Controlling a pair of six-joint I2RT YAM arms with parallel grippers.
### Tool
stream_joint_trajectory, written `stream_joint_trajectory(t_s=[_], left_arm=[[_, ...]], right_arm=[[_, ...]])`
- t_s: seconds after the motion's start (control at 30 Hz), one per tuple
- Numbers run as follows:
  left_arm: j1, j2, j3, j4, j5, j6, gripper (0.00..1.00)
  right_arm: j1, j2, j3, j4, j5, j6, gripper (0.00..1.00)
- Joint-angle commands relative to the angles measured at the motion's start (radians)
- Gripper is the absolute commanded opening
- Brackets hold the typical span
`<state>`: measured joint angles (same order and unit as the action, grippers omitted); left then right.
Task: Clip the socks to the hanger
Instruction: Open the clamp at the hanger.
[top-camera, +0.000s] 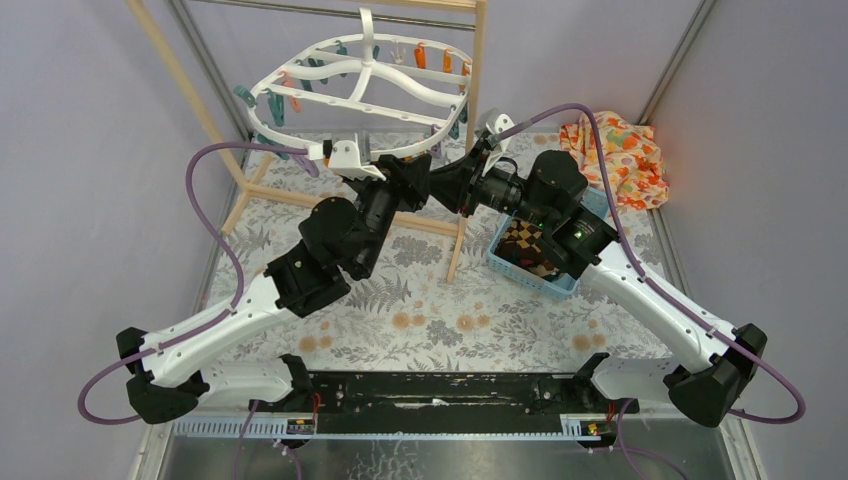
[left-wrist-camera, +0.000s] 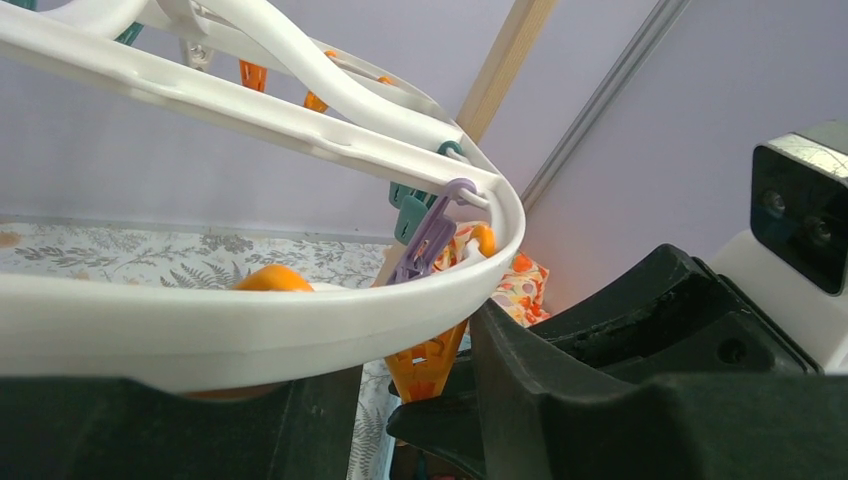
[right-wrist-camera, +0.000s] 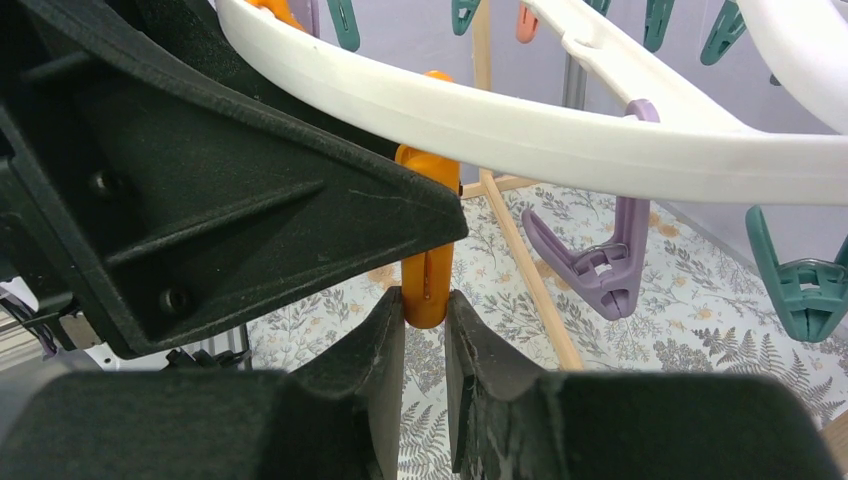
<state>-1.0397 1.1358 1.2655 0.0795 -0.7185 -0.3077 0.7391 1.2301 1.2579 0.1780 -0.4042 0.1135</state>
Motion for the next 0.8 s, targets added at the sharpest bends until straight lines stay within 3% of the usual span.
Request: stream_joint_trajectory(t_s=[0.0, 0.17, 0.4, 0.47, 0.57, 0.77], left_arm=[[0.009, 0.002, 0.000, 0.075, -0.001, -0.004, 0.43], [0.009, 0.000, -0.005, 0.088, -0.007, 0.003, 0.34], [0.010, -0.001, -0.013, 0.112, 0.003, 0.005, 0.04], [0.009, 0.002, -0.012, 0.108, 0.004, 0.008, 0.00], [0.010, 0.003, -0.011, 0.105, 0.010, 0.017, 0.00], [0.009, 0.000, -0.013, 0.100, 0.009, 0.025, 0.00]], right_arm=[[0.010, -0.027, 0.004, 0.035, -0.024, 0.005, 0.00], [0.012, -0.030, -0.003, 0.037, -0.027, 0.007, 0.00], [0.011, -0.035, -0.011, 0.038, -0.036, 0.010, 0.00], [0.012, -0.034, -0.008, 0.032, -0.039, 0.008, 0.00], [0.012, -0.038, -0.012, 0.029, -0.038, 0.006, 0.20], [0.011, -0.063, -0.026, 0.021, -0.005, 0.003, 0.50]])
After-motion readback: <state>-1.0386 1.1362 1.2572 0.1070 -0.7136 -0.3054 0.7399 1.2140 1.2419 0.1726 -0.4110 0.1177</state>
